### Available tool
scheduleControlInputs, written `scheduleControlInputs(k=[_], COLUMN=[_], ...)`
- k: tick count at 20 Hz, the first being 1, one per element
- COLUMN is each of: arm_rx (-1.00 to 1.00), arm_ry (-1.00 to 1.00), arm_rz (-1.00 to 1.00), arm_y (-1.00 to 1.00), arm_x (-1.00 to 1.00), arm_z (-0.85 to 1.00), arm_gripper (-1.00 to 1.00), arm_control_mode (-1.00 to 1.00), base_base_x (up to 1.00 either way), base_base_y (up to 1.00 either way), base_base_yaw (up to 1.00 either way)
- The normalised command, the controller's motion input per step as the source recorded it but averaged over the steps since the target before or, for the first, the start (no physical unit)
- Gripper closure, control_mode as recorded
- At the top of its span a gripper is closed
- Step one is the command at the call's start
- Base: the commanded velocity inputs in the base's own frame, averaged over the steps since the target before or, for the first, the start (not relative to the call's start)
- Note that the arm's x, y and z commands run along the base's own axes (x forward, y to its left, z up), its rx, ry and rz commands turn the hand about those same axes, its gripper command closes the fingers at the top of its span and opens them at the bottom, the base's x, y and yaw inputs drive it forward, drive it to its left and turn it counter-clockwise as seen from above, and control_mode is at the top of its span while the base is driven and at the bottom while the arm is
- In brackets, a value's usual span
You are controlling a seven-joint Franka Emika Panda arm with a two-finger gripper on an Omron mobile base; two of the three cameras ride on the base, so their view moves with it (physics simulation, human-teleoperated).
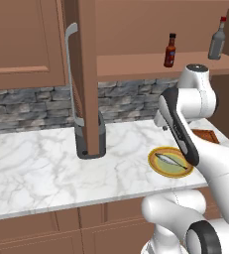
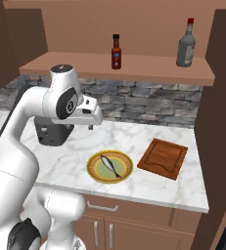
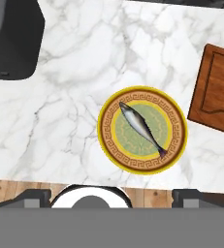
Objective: Pick the fish from the plate and place it on the cutting board. Then pick the condiment bottle from the cabinet and place it next to the cutting board.
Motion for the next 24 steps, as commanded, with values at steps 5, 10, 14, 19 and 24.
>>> scheduleControlInputs(k=[5,10,14,19,24], arm_rx=[-0.07,-0.02,0.0,0.0,0.0], arm_ry=[0.0,0.0,0.0,0.0,0.0], arm_rz=[0.01,0.03,0.05,0.05,0.05], arm_y=[-0.17,-0.13,-0.08,-0.07,-0.1], arm_x=[0.0,0.0,0.0,0.0,0.0], arm_z=[-0.26,-0.22,-0.16,-0.14,-0.16], arm_gripper=[-1.0,-1.0,-1.0,-1.0,-1.0], arm_control_mode=[-1.0,-1.0,-1.0,-1.0,-1.0], base_base_x=[0.0,0.0,0.0,0.0,0.0], base_base_y=[0.0,0.0,0.0,0.0,0.0], base_base_yaw=[0.0,0.0,0.0,0.0,0.0])
